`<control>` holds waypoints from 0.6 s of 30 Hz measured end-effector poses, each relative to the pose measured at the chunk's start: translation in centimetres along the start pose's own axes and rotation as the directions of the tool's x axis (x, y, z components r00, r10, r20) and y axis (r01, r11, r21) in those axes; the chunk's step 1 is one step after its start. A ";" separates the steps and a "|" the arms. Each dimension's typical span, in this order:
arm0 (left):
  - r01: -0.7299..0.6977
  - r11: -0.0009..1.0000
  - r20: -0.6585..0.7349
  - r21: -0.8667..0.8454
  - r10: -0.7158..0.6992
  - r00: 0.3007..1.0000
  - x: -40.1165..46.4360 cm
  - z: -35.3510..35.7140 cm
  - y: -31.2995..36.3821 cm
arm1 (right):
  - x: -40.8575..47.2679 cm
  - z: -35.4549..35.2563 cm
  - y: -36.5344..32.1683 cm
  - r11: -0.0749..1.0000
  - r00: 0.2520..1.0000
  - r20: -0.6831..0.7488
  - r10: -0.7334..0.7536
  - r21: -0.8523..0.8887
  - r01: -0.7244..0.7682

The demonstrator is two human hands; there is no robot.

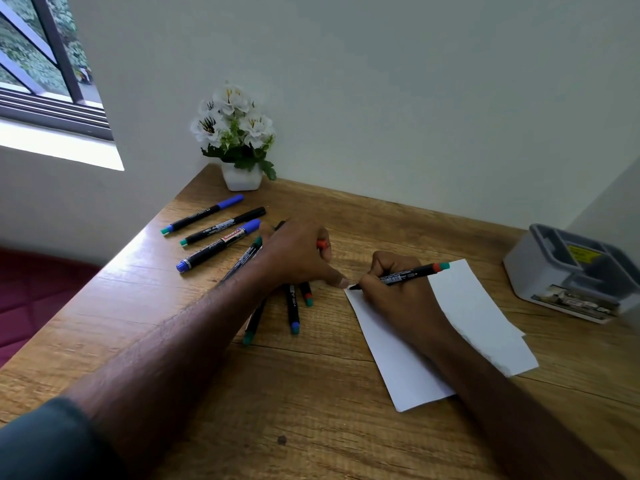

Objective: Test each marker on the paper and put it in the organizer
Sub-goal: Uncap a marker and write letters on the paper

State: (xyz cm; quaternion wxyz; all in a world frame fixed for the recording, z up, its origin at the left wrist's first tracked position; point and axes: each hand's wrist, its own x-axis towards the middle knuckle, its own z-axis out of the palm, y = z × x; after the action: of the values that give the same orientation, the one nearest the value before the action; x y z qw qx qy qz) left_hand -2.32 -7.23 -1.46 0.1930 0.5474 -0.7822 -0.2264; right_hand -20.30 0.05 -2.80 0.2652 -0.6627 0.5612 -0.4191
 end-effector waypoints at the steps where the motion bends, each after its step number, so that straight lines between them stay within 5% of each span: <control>1: -0.002 1.000 -0.005 0.011 0.002 1.000 0.0 0.0 0.0 | 0.0 0.1 0.0 1.000 1.000 0.005 -0.003 -0.012 0.003; 18: 0.000 0.999 -0.012 0.036 0.000 1.000 -0.2 -0.2 0.4 | 0.0 0.1 0.0 0.999 1.000 -0.017 -0.024 -0.042 0.023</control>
State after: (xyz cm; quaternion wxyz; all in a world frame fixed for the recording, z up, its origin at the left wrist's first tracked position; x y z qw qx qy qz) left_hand -2.43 -6.92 -1.08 0.1879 0.5522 -0.7849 -0.2089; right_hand -20.17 0.02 -2.83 0.2415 -0.6710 0.5641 -0.4162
